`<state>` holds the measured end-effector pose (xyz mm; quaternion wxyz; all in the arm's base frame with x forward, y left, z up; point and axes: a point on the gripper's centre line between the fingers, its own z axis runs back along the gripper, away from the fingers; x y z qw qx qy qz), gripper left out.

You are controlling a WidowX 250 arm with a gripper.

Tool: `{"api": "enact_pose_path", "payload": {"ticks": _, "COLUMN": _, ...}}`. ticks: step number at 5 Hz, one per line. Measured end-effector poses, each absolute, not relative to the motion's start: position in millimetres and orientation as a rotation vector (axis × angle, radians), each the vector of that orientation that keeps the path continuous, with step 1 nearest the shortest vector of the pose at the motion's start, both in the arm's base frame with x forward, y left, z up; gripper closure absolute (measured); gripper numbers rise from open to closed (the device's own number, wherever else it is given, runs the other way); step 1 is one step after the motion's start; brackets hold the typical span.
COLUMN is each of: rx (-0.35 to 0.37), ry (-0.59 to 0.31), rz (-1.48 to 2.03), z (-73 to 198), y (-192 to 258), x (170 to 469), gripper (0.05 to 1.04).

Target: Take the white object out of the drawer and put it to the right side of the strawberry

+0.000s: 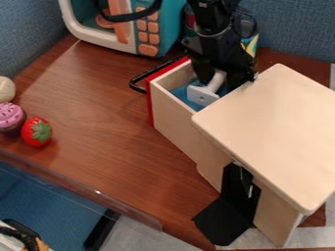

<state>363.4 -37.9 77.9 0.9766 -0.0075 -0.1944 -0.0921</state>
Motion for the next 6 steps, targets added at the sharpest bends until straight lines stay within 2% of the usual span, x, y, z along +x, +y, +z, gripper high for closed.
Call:
{"api": "enact_pose_path", "payload": {"ticks": 1, "rx": -0.006, "ry": -0.386, "rz": -0.191, "z": 76.8, "y": -36.2, "x": 364.4, "gripper": 0.743}}
{"api": "enact_pose_path", "payload": {"ticks": 2, "rx": -0.004, "ry": -0.378, "rz": -0.192, "z": 76.3, "y": -35.5, "x": 364.7, "gripper": 0.870}}
{"api": "enact_pose_path", "payload": {"ticks": 3, "rx": -0.003, "ry": -0.369, "rz": -0.189, "z": 76.7, "y": -33.4, "x": 365.4, "gripper": 0.617}}
{"api": "enact_pose_path", "payload": {"ticks": 4, "rx": -0.001, "ry": -0.366, "rz": -0.190, "z": 76.8, "y": -33.2, "x": 365.1, "gripper": 0.294}}
{"api": "enact_pose_path", "payload": {"ticks": 5, "rx": 0.004, "ry": -0.358, "rz": -0.195, "z": 76.6, "y": -32.4, "x": 364.6, "gripper": 0.079}}
{"api": "enact_pose_path", "payload": {"ticks": 6, "rx": 0.013, "ry": -0.346, "rz": -0.205, "z": 74.8, "y": -31.4, "x": 365.8, "gripper": 0.079}}
